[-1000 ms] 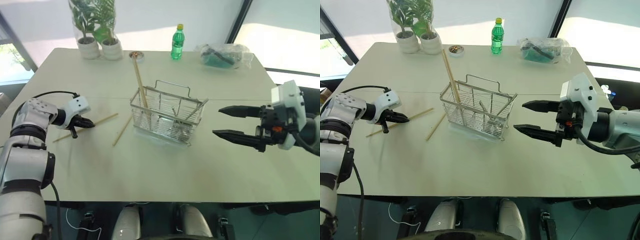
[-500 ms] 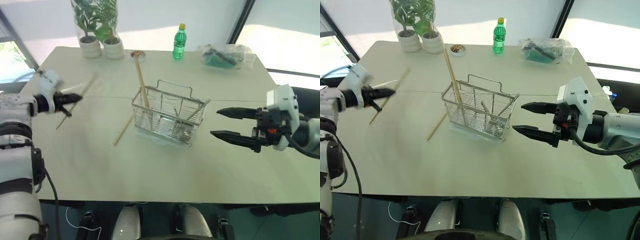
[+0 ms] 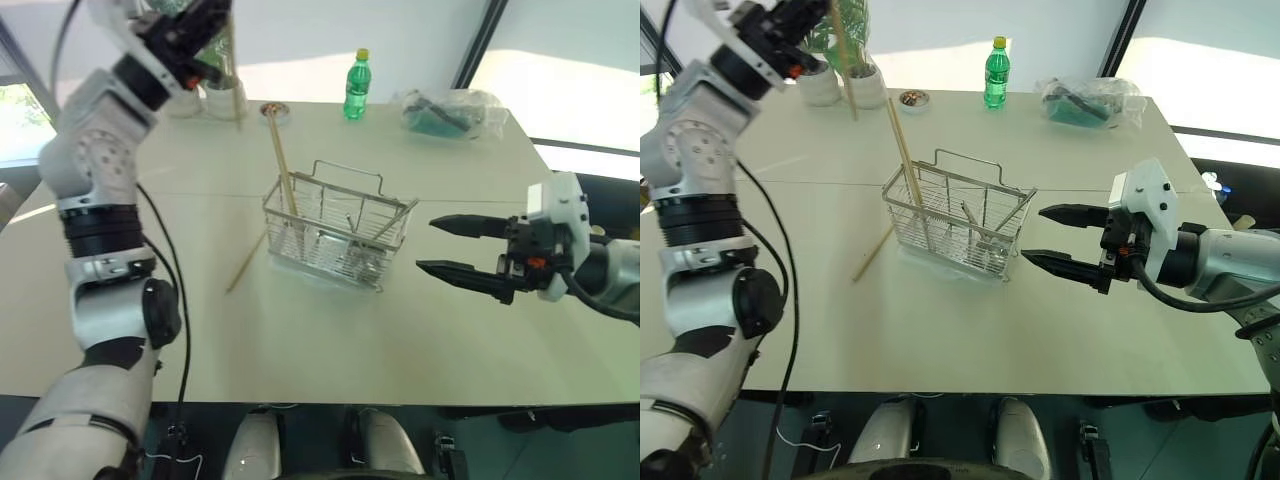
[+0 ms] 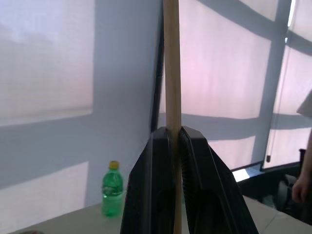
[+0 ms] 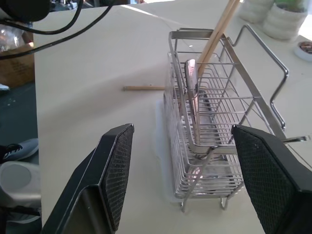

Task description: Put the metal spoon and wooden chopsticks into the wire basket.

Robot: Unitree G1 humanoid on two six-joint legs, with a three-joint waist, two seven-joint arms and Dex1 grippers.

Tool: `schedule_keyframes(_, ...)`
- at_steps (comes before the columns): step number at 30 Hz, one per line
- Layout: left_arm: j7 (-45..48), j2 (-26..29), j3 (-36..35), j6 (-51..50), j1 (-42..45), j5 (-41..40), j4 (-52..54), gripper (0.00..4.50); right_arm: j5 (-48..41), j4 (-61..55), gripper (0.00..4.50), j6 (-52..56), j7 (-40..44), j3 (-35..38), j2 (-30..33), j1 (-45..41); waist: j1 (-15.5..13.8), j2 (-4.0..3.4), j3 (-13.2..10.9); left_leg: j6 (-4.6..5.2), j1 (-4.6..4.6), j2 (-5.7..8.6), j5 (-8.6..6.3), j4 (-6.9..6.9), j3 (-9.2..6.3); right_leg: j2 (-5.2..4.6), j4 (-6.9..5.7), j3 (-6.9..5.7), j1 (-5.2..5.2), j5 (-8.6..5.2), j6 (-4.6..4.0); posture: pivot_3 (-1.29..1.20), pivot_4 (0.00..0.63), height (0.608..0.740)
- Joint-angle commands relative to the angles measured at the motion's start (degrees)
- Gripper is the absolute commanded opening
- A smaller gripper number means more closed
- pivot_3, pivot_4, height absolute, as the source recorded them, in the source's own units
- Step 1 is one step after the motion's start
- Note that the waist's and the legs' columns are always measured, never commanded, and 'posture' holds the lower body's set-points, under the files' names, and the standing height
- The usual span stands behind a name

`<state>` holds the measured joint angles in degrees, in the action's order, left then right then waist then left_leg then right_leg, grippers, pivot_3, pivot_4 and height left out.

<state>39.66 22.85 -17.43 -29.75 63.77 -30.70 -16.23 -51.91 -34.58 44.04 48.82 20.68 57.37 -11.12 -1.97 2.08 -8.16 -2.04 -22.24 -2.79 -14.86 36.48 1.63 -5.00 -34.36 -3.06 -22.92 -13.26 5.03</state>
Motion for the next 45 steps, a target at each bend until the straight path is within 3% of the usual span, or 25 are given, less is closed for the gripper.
schedule_keyframes(1,-1.97,-2.26,0.85,0.04,-0.13,-1.6,3.13,0.04,0.43,-1.07,3.33,-1.33,-0.37,1.12,-0.27,0.12,0.02,-0.04,-0.02,0.0,0.03,-0.01,0.0,0.0,0.0,0.01,0.0,0.0,0.02,0.0,0.0,0.0,0.15,0.717)
schedule_keyframes(7,-3.19,-5.71,3.4,-0.15,-2.13,-2.11,5.29,0.04,0.08,-2.28,3.33,-1.72,-1.92,1.46,-1.04,1.51,-0.19,-0.04,-0.02,0.0,0.03,-0.01,0.0,0.0,-0.02,0.02,0.07,0.0,0.07,-0.01,-0.01,0.0,0.15,0.717)
schedule_keyframes(26,-4.73,-8.34,10.66,0.59,-17.11,0.57,12.39,0.04,-3.99,-0.64,3.33,-0.67,-6.22,-0.33,-3.88,-4.83,-0.25,-0.09,-0.02,0.02,0.0,0.0,-0.01,0.08,-0.08,0.02,0.13,-0.01,0.14,-0.1,-0.19,0.0,0.15,0.717)
schedule_keyframes(29,-5.29,-9.62,10.22,-0.5,-17.97,-0.93,12.14,1.14,-3.66,-0.2,3.33,-0.96,-6.1,-1.09,-3.92,-5.34,-0.26,-0.09,-0.02,0.03,-0.01,0.0,-0.02,0.1,-0.08,0.02,0.13,-0.01,0.14,-0.11,-0.21,0.0,0.15,0.717)
schedule_keyframes(35,-6.9,-8.66,7.54,-4.4,-16.85,-4.51,14.58,4.24,-2.69,0.6,3.33,-1.48,-5.46,-2.34,-4.08,-5.78,-0.18,-0.09,-0.02,0.06,-0.03,0.0,-0.03,0.13,-0.1,0.02,0.12,-0.02,0.13,-0.09,-0.17,0.0,0.15,0.717)
schedule_keyframes(41,-9.75,-3.21,2.38,-10.28,-14.18,-9.85,19.3,4.38,-2.11,1.64,3.33,-1.85,-4.75,-2.94,-4.18,-6.13,-0.15,-0.11,-0.04,0.07,-0.03,-0.01,-0.04,0.12,-0.11,0.04,0.11,-0.02,0.11,-0.09,-0.18,0.0,0.15,0.717)
schedule_keyframes(45,-11.98,3.44,-3.47,-14.54,-9.99,-14.13,19.92,4.38,-1.21,2.39,3.33,-2.37,-3.96,-3.92,-4.57,-6.23,-0.12,-0.11,-0.05,0.06,-0.03,-0.01,-0.04,0.12,-0.11,0.04,0.13,-0.02,0.12,-0.11,-0.2,0.0,0.15,0.717)
